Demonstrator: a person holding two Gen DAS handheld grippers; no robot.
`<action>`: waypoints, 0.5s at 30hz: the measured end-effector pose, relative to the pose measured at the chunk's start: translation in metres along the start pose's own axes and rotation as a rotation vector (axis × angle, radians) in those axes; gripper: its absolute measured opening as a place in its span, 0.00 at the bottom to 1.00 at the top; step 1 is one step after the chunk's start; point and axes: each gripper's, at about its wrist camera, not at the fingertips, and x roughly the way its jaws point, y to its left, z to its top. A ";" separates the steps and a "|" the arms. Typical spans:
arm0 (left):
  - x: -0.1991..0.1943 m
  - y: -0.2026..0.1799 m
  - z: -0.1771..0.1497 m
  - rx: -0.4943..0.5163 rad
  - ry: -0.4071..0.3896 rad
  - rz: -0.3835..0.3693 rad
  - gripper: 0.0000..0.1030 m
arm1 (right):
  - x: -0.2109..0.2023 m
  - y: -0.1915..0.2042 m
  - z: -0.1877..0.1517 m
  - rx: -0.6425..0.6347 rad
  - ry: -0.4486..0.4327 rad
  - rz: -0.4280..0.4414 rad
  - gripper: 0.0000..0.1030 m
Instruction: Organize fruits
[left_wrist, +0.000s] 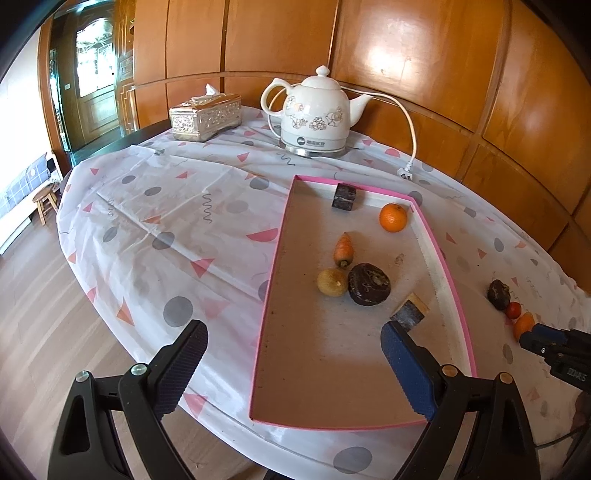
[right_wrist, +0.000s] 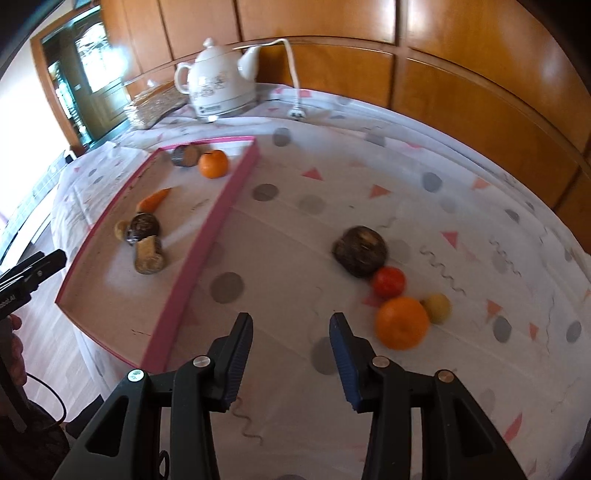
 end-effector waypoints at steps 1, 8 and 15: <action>-0.001 -0.002 0.000 0.006 -0.002 -0.002 0.92 | -0.001 -0.002 -0.001 0.006 -0.002 -0.010 0.42; -0.003 -0.018 -0.001 0.050 -0.004 -0.018 0.92 | -0.008 -0.008 -0.009 0.036 -0.026 -0.053 0.43; -0.005 -0.035 -0.001 0.098 -0.005 -0.038 0.92 | -0.015 -0.019 -0.011 0.053 -0.037 -0.087 0.43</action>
